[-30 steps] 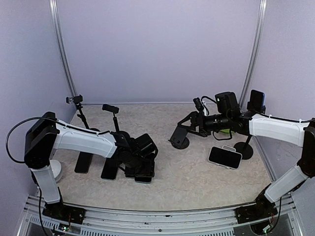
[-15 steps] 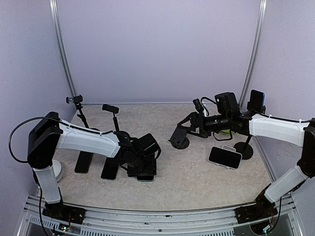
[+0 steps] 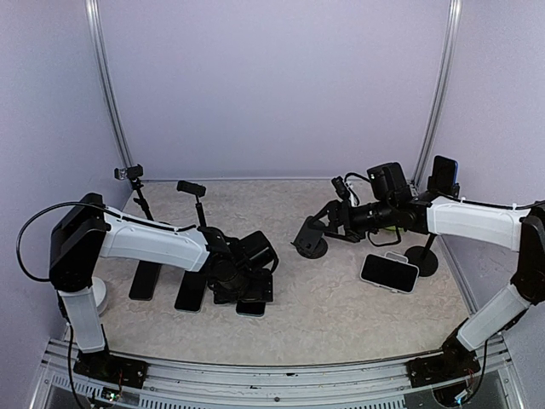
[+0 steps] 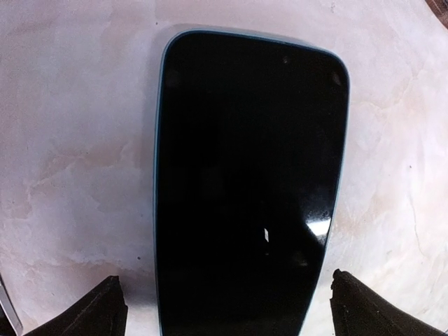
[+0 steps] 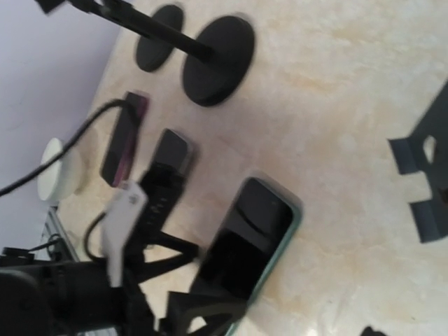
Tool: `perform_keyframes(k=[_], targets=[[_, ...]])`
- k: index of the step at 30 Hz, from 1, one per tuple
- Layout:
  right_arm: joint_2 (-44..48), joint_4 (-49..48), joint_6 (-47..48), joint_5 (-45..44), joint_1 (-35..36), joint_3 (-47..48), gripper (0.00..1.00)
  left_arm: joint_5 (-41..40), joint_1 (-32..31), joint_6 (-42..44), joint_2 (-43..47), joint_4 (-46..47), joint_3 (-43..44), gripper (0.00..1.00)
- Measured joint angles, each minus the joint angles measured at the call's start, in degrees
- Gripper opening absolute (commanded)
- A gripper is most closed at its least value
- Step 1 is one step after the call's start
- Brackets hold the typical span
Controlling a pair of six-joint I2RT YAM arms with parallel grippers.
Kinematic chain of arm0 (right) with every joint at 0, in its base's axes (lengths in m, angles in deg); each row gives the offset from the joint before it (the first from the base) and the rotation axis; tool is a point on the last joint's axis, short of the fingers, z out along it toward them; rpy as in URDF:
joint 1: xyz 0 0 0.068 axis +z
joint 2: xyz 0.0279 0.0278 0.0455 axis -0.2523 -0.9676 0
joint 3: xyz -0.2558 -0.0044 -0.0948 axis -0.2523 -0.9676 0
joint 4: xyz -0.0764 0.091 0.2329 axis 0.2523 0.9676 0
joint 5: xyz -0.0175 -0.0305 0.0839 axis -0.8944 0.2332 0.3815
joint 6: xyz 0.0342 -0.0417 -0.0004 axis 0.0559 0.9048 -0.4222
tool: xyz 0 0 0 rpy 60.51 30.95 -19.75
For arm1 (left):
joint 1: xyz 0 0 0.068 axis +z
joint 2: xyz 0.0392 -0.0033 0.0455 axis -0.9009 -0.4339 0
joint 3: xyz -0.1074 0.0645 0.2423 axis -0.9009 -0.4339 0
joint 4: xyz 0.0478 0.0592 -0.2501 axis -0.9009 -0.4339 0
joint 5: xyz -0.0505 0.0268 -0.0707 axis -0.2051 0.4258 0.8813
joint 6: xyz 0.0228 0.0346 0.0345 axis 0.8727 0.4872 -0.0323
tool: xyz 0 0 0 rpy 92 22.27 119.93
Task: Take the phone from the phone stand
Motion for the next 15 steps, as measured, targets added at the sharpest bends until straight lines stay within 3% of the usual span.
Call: perform_keyframes(k=[8, 15], targets=[[-4.0, 4.0, 3.3, -3.1, -1.8, 2.6, 0.70, -3.2, -0.7, 2.5, 1.6, -1.8, 3.1, 0.99], [-8.8, 3.9, 5.5, -2.6, -4.4, 4.3, 0.60, -6.5, -1.8, 5.9, 8.6, -0.5, 7.0, 0.99]])
